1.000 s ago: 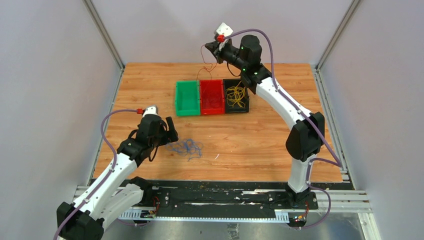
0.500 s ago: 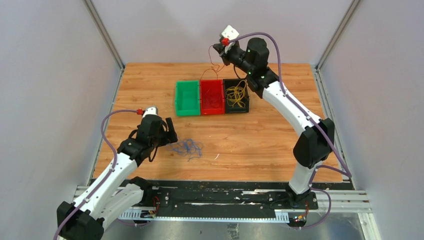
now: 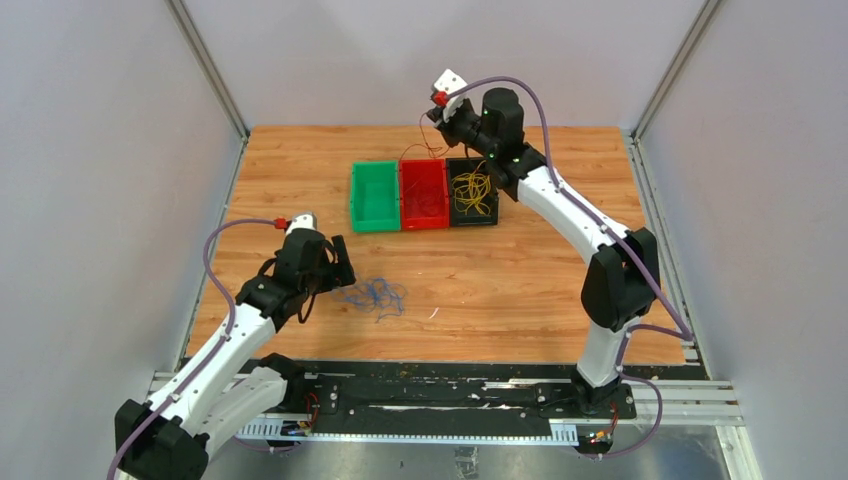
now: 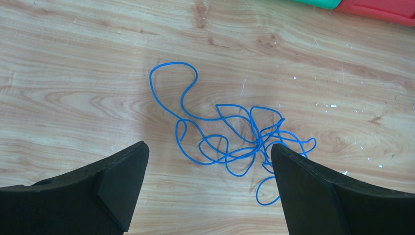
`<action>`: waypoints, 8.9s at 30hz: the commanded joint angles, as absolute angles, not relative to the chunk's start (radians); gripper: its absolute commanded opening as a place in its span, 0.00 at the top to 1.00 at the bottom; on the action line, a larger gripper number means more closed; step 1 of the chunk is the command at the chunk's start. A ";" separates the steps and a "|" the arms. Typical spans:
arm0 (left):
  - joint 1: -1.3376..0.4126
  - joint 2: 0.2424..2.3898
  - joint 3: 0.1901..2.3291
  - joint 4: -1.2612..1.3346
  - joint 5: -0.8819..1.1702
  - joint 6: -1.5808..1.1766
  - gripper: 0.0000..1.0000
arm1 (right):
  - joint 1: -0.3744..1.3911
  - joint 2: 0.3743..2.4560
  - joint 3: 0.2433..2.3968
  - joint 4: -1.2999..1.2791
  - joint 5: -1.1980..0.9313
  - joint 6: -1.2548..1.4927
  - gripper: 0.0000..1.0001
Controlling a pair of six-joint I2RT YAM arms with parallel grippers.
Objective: Untangle the cables
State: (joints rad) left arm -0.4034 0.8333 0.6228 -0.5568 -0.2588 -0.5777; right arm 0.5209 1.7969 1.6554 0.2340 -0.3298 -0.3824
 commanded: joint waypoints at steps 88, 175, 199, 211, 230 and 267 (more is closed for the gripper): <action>-0.408 0.872 0.646 -0.568 -0.303 -0.572 0.00 | 0.631 2.159 1.689 0.110 -0.026 -0.359 0.79; -0.408 0.977 0.591 -0.383 0.009 -0.625 0.00 | 0.856 1.537 0.938 0.005 -0.447 -0.201 1.00; -0.408 1.273 0.538 -0.248 0.058 -0.585 0.42 | 0.790 1.585 0.954 -0.036 -0.506 -0.165 1.00; -0.408 1.356 0.643 -0.289 -0.077 -0.596 1.00 | 0.771 1.562 0.935 -0.062 -0.449 -0.156 1.00; -0.356 0.882 0.928 -0.705 -0.798 -0.609 1.00 | 0.543 1.366 0.777 -0.315 0.074 0.079 1.00; -0.336 1.013 1.325 -0.370 -0.194 -0.325 1.00 | 0.330 1.250 0.726 -0.361 0.082 0.140 0.95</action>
State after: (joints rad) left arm -0.3416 0.9291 1.2907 -0.5011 -0.3389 -0.3721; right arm 0.3401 1.2667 0.7444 -0.3702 0.1097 0.1570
